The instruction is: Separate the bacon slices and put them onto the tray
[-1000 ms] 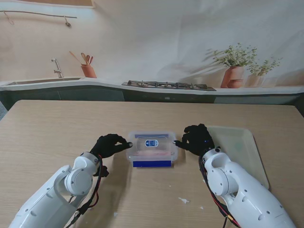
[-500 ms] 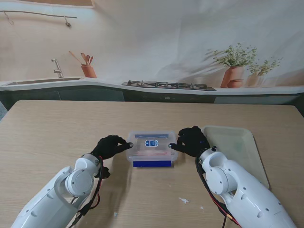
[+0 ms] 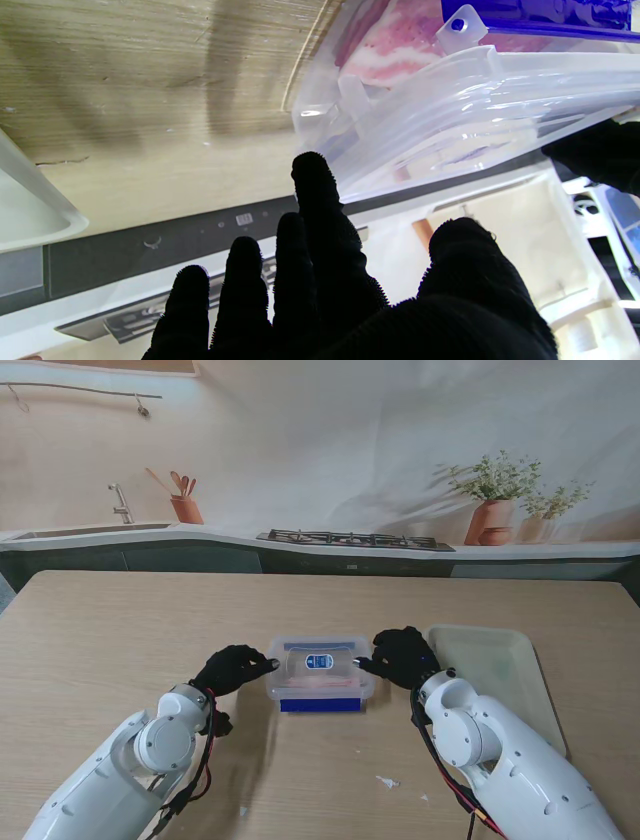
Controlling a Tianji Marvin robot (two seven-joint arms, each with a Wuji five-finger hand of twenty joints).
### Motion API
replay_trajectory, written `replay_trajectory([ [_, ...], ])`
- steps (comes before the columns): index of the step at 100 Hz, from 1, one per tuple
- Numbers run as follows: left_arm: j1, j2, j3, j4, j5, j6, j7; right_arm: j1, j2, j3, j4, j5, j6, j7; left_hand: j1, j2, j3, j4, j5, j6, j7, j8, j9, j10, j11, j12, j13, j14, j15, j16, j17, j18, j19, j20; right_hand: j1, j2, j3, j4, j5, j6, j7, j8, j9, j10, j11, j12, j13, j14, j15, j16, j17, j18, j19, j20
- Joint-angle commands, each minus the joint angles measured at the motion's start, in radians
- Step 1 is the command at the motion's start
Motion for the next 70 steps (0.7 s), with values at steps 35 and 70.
replay_trajectory([
  [35, 0.006, -0.017, -0.004, -0.019, -0.021, -0.021, -0.010, -0.003, -0.014, 0.001, -0.004, 0.013, -0.033, -0.006, 0.000, 0.012, 0.029, 0.021, -0.020, -0.109, -0.029, -0.025, -0.015, -0.057, -0.005, -0.016, -0.020, -0.022, -0.024, -0.015, -0.018, 0.001, -0.033, -0.009, 0.034, 0.047, -0.025, 0.068, -0.009, -0.039, -0.008, -0.015, -0.022, 0.008, -0.005, 0.001, -0.028, -0.022, -0.004, -0.005, -0.009, -0.030, -0.019, 0.017],
  [70, 0.009, -0.017, -0.015, -0.023, -0.019, -0.033, -0.004, 0.004, -0.018, 0.000, 0.001, 0.028, -0.059, -0.018, -0.002, 0.012, 0.034, 0.020, -0.018, -0.110, -0.031, -0.026, -0.016, -0.058, -0.006, -0.017, -0.020, -0.023, -0.026, -0.015, -0.019, 0.001, -0.041, -0.007, 0.040, 0.036, -0.027, 0.068, -0.006, -0.040, -0.004, -0.014, -0.017, 0.010, -0.002, 0.003, -0.023, -0.019, 0.000, -0.003, -0.001, -0.027, -0.018, 0.016],
])
